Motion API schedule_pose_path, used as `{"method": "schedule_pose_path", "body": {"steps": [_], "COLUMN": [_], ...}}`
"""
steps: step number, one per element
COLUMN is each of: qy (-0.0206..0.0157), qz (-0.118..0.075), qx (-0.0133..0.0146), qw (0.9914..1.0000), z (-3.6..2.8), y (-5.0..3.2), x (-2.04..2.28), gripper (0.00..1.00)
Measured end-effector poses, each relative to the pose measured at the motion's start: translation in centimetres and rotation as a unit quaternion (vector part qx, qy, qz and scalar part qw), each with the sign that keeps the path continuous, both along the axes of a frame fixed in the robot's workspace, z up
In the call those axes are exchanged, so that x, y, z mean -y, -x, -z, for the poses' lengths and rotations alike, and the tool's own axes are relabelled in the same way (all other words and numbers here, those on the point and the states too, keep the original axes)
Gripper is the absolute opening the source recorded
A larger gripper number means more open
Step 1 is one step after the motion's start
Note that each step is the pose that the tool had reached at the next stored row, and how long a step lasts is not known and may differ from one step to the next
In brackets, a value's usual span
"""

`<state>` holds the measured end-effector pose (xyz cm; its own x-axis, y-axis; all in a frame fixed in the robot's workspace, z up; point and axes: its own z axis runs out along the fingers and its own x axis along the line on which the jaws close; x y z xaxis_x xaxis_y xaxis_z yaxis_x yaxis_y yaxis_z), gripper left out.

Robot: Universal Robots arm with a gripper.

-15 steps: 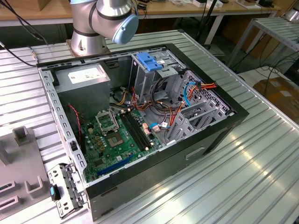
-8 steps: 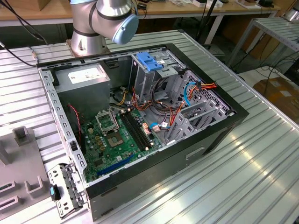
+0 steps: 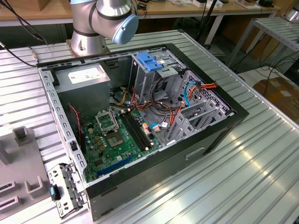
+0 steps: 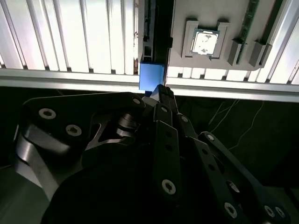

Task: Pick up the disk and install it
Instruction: 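Pick up the disk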

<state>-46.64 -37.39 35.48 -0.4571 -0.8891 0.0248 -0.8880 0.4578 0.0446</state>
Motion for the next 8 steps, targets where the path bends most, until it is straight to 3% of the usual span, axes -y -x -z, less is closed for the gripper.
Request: {"method": "schedule_pose_path", "body": {"steps": [3, 6, 8], "qy": [0.0033, 0.0092, 0.0113], "qz": [-0.002, -0.004, -0.004], "qx": [0.0008, 0.0038, 0.0057], "qw": [0.99999, 0.99994, 0.99991], "z": [0.01, 0.03, 0.04], "y": [-0.22, -0.3, -0.33], "x": [-0.02, -0.05, -0.05], "gripper": [0.11, 0.11, 0.11]}}
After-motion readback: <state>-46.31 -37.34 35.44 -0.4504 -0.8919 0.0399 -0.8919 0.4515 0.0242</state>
